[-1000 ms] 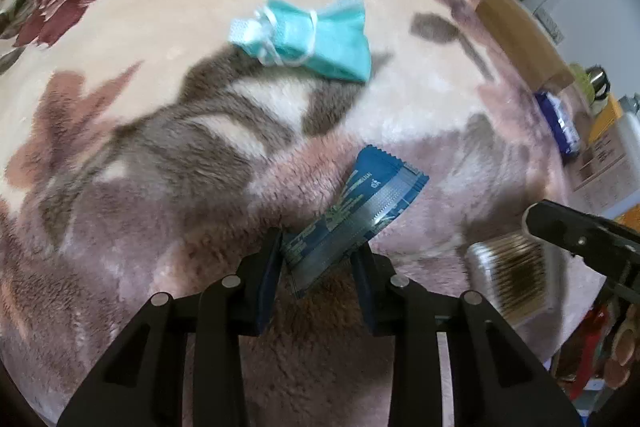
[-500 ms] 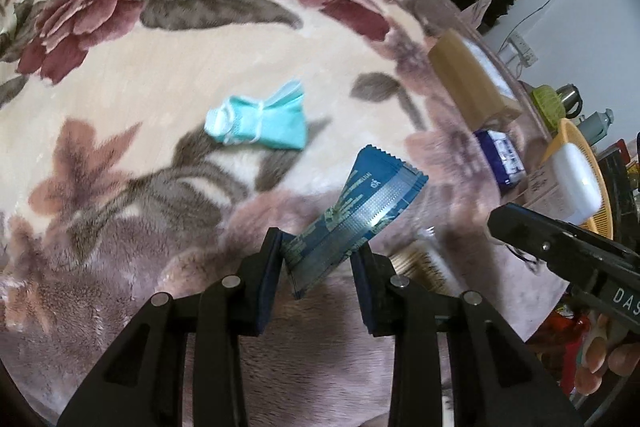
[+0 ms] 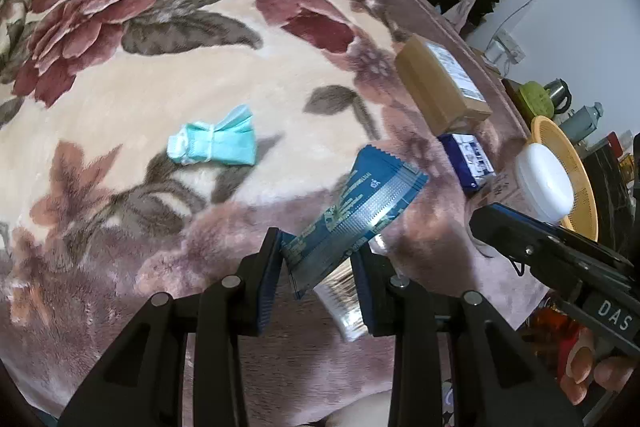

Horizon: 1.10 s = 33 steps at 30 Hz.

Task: Organize soft objects
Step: 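Carry the blue packet and pearl hair tie with both tools over the orange basket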

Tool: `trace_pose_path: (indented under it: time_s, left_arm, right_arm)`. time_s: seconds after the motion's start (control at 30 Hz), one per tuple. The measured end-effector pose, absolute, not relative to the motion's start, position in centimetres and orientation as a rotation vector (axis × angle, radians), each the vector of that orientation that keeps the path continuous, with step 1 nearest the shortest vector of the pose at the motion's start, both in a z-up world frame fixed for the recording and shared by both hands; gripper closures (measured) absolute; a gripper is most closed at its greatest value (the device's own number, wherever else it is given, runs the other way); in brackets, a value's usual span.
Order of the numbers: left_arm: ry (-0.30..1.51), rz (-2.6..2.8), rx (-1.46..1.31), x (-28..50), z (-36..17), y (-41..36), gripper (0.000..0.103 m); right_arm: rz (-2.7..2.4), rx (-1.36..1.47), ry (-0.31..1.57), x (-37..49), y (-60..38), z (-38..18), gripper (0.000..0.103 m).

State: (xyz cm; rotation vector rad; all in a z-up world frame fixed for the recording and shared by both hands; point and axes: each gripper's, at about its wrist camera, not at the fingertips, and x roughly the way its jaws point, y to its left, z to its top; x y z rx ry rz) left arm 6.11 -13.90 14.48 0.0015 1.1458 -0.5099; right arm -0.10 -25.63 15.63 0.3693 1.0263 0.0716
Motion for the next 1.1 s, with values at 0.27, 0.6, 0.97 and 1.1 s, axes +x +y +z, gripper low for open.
trace_pose_path:
  time_s: [0.27,0.6,0.97,1.1]
  left_arm:
    - [1.12,-0.524,0.037,5.4,16.5,-17.0,0.068]
    - [1.08,-0.561,0.091,4.5,18.9,-21.4,0.068]
    - [1.05,-0.615,0.159,3.3,20.6,-26.6,0.068]
    - [1.044,-0.635,0.18,2.9,20.9,-28.4,0.068]
  right_arm:
    - [0.031,0.391,0.997,-1.4,-28.6,17.0,0.078]
    - [-0.014,0.412,0.949,-3.0,-32.3,18.9,0.078]
    - [-0.057,0.436,0.905,-4.6,-36.3,20.4,0.078]
    - [-0.077,0.446,0.89,-5.2,-37.8,20.8,0.078]
